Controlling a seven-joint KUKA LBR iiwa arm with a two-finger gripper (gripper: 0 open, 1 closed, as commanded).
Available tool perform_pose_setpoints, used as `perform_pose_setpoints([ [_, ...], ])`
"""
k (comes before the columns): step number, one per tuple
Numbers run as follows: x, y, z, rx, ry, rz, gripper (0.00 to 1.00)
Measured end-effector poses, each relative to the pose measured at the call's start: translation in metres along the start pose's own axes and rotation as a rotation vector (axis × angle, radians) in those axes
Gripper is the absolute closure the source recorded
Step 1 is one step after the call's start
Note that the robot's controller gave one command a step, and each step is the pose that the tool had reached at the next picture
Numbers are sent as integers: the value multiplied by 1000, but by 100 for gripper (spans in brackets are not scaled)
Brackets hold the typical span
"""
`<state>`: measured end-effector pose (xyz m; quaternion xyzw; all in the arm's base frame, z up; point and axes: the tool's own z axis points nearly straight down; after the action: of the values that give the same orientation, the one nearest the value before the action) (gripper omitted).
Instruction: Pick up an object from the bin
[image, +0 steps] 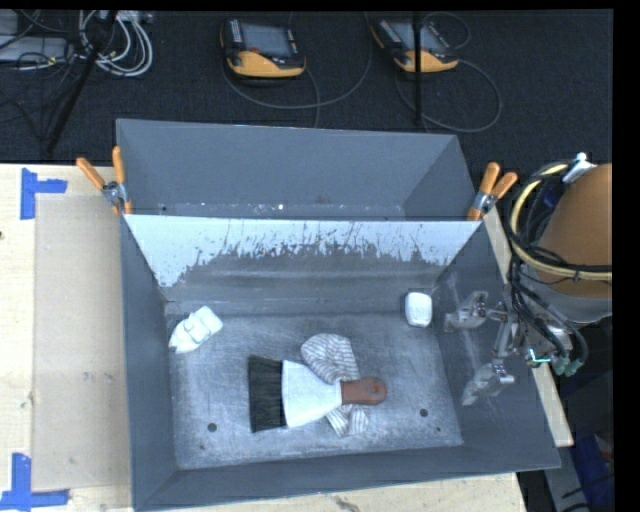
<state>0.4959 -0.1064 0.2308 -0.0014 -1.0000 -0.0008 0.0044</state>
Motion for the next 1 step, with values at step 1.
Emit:
perform_pose_setpoints([
  [1, -2, 0, -3, 1, -7, -3, 0],
])
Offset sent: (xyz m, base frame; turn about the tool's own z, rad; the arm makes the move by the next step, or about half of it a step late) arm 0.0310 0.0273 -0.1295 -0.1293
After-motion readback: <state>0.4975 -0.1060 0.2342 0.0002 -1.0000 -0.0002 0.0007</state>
